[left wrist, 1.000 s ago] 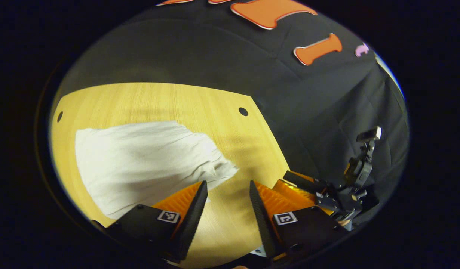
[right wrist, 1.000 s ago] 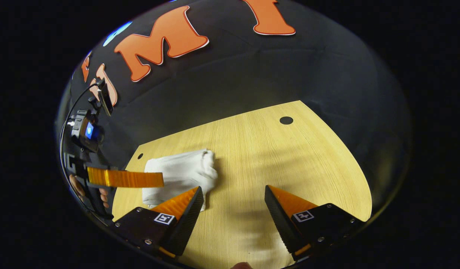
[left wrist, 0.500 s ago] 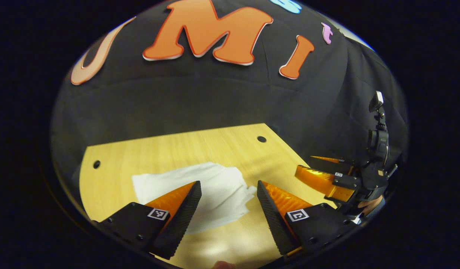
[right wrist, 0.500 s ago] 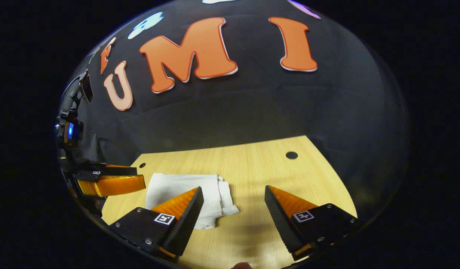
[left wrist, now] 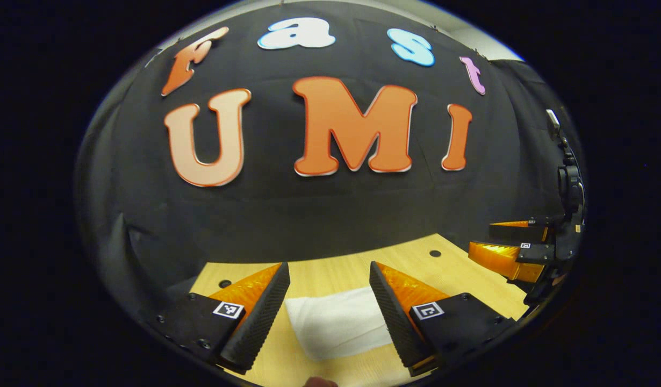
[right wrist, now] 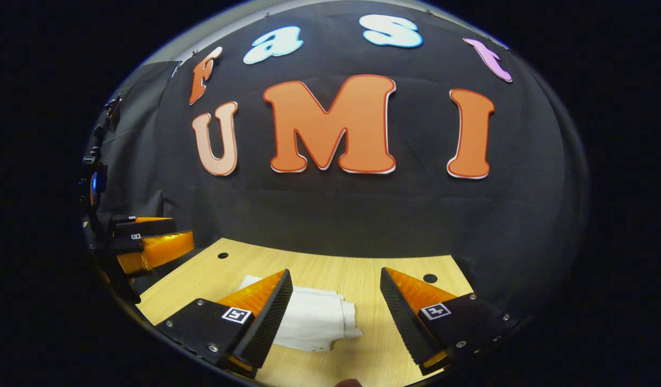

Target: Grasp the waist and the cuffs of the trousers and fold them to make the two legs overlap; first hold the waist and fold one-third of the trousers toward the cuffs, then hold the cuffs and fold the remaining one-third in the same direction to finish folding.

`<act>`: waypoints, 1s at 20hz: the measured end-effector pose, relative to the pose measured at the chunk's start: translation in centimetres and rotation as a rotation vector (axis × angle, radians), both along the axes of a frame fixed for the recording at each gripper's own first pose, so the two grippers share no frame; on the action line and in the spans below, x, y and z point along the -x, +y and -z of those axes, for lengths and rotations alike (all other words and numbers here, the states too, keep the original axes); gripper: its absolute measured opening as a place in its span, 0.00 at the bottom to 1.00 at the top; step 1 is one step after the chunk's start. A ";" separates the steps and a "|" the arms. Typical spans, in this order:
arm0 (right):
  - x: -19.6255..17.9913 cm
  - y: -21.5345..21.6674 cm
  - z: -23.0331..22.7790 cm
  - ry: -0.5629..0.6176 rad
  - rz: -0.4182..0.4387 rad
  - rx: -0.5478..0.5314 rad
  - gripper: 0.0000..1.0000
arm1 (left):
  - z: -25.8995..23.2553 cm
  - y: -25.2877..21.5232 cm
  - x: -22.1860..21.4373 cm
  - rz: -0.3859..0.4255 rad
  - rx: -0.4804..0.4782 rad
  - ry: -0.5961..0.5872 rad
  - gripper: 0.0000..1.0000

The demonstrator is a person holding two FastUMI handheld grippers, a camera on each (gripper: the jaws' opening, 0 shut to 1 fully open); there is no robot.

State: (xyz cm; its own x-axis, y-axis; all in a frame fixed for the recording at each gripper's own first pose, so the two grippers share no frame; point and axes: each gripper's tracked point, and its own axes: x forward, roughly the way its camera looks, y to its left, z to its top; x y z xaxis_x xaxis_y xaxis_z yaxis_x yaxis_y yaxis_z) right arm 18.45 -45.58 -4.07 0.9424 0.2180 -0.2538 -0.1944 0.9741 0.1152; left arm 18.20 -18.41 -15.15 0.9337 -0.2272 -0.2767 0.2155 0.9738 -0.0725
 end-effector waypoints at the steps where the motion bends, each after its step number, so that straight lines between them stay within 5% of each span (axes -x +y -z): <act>1: 0.1 0.6 -0.8 -0.022 -0.002 0.007 0.98 | -0.1 -0.2 0.1 -0.016 -0.006 -0.018 0.98; 9: 1.4 3.3 -6.4 -0.309 0.003 0.030 0.99 | -3.1 3.6 3.2 -0.213 -0.011 -0.224 0.98; 20: 3.0 4.8 -3.7 -0.236 -0.053 0.006 1.00 | -3.5 4.5 4.7 -0.311 0.008 -0.264 0.98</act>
State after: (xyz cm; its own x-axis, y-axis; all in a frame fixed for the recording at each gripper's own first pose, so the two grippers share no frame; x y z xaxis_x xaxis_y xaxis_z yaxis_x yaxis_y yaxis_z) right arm 15.43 -40.82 -0.39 0.9629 0.2682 -0.0292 -0.2663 0.9623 0.0545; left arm 13.51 -13.87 -11.62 0.9969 0.0762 -0.0180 -0.0772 0.9951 -0.0623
